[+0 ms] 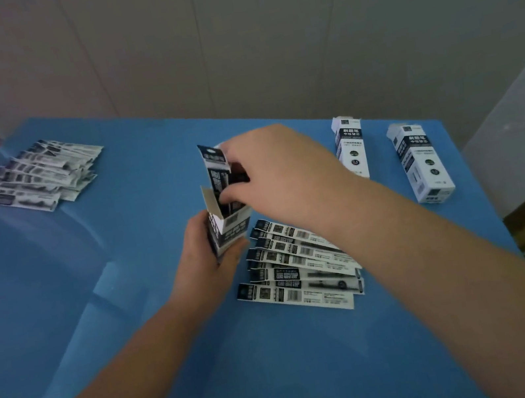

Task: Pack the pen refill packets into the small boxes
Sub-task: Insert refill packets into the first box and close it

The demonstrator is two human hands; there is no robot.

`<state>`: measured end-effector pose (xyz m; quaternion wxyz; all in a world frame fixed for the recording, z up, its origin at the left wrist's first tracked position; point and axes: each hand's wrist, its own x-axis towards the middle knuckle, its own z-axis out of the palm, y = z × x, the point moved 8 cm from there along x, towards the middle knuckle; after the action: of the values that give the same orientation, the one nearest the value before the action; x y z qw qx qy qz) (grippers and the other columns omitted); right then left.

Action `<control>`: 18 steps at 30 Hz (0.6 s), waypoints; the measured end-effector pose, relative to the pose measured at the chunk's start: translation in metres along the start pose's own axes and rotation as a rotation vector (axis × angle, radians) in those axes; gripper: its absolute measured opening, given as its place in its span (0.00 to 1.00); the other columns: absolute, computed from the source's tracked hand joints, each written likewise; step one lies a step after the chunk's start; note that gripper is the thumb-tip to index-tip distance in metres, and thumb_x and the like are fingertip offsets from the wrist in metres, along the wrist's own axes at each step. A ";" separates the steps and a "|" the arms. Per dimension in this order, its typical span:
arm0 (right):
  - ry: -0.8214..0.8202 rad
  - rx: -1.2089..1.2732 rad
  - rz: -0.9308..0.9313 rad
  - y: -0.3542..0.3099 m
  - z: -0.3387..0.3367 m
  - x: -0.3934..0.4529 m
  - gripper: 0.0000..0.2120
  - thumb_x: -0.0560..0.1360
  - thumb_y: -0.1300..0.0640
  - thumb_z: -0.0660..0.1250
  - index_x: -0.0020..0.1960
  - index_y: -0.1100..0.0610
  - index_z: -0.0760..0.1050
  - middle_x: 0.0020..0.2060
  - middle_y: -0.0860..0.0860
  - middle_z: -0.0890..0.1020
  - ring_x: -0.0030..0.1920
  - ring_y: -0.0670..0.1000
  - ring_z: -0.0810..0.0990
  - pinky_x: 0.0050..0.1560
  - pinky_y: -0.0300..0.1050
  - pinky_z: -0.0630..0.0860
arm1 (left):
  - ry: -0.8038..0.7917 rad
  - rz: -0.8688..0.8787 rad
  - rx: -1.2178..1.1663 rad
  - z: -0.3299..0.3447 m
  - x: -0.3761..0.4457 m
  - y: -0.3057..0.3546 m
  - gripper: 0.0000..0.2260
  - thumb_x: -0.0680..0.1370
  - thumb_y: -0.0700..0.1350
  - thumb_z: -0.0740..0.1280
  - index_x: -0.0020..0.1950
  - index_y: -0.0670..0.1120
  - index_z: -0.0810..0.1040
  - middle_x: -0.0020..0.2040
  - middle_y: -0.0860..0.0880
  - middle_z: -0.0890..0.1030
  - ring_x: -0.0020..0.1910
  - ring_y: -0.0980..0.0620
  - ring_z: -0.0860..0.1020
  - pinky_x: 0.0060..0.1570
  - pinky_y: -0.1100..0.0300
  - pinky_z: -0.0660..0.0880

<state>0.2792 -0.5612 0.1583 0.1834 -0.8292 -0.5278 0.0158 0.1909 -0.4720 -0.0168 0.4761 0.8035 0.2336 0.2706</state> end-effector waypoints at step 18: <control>-0.290 -0.107 0.084 -0.013 0.011 0.006 0.09 0.79 0.48 0.67 0.45 0.51 0.83 0.33 0.46 0.79 0.34 0.44 0.74 0.32 0.44 0.65 | -0.126 0.046 -0.116 -0.001 0.011 -0.006 0.22 0.76 0.45 0.74 0.61 0.63 0.66 0.57 0.51 0.76 0.53 0.69 0.76 0.46 0.78 0.71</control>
<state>0.2683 -0.5475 0.1536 0.0600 -0.8481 -0.5137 0.1150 0.1976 -0.4616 -0.0197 0.5291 0.7952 0.1688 0.2435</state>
